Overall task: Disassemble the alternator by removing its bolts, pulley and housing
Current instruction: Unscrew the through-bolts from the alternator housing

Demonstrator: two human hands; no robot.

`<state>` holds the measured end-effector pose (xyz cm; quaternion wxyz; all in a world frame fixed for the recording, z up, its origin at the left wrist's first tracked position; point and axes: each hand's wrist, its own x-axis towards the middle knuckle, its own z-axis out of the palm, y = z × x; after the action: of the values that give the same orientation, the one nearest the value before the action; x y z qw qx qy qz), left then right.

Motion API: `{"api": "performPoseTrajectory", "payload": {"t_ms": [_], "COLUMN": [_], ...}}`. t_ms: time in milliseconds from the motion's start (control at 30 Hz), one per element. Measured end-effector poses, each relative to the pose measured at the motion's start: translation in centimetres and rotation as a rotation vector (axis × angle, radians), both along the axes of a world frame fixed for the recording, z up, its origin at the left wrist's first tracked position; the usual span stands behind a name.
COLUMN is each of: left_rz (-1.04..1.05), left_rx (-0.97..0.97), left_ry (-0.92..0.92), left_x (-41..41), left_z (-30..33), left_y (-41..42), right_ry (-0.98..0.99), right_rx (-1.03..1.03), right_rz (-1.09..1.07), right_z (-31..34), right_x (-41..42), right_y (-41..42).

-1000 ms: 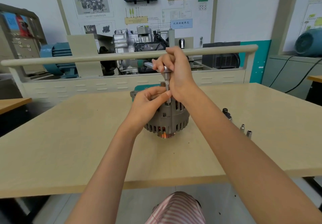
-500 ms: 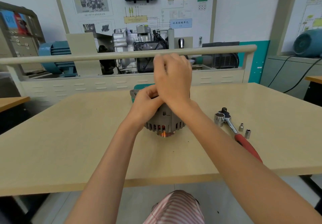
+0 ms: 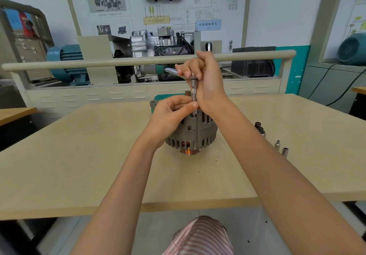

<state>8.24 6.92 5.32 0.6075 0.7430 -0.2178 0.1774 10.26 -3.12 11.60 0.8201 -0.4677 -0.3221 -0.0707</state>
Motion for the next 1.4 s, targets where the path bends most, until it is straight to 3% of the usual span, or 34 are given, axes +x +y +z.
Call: {"api": "performPoseTrajectory", "payload": {"t_ms": [100, 233, 300, 400, 667, 733, 800, 867, 933, 1000, 1067, 1100, 1200, 1300, 1400], "left_rz": [0.000, 0.071, 0.089, 0.060, -0.026, -0.034, -0.025, -0.008, 0.004, 0.051, 0.113, 0.120, 0.091, 0.037, 0.011], "left_rx": [0.009, 0.003, -0.002, 0.011, 0.033, 0.022, 0.021, 0.030, 0.033, 0.007, 0.014, 0.024, 0.031, 0.020, 0.018], "left_ry": [0.007, -0.026, -0.028, -0.041, -0.012, -0.012, -0.007, -0.009, -0.009, -0.002, 0.013, 0.013, -0.008, -0.023, -0.008], "left_x": [0.0, -0.1, 0.0, -0.2, -0.1, 0.0, -0.1, 0.0, -0.2, 0.0, 0.1, 0.1, -0.1, -0.3, -0.2], "left_z": [0.0, -0.1, -0.3, -0.3, 0.1, 0.0, 0.1, 0.1, 0.2, 0.0, -0.1, -0.2, -0.1, 0.0, 0.1], "left_y": [0.1, 0.0, -0.1, -0.2, 0.1, 0.2, 0.3, 0.3, 0.2, 0.2, 0.3, 0.2, 0.1, -0.1, -0.1], "right_ry": [-0.152, -0.518, -0.507, -0.472, -0.045, 0.033, 0.034, -0.037, -0.229, -0.462, -0.511, -0.503, -0.471, -0.373, -0.132], "right_rx": [-0.129, -0.625, -0.707, -0.568, -0.073, 0.036, 0.064, 0.003, -0.207, -0.575, -0.810, -0.820, -0.617, -0.421, -0.160], "right_rz": [-0.320, -1.243, -1.448, -1.266, -0.099, 0.082, 0.046, -0.158, -0.521, -1.046, -1.421, -1.488, -1.321, -0.875, -0.397], "right_z": [-0.8, -2.8, -3.1, -2.5, 0.0, 0.1, -0.1, -0.6, -1.3, -2.3, -3.1, -3.3, -2.7, -1.4, -0.4], "right_x": [-0.4, -1.0, -1.2, -1.4, -0.3, -0.1, -0.1, -0.6, -1.1, -1.3, -1.7, -1.9, -2.2, -1.5, -1.1], "right_y": [0.7, 1.7, 1.8, 1.6, 0.1, -0.2, -0.1, 0.2, 0.5, 0.9, 1.5, 1.7, 1.8, 1.6, 1.1]}}
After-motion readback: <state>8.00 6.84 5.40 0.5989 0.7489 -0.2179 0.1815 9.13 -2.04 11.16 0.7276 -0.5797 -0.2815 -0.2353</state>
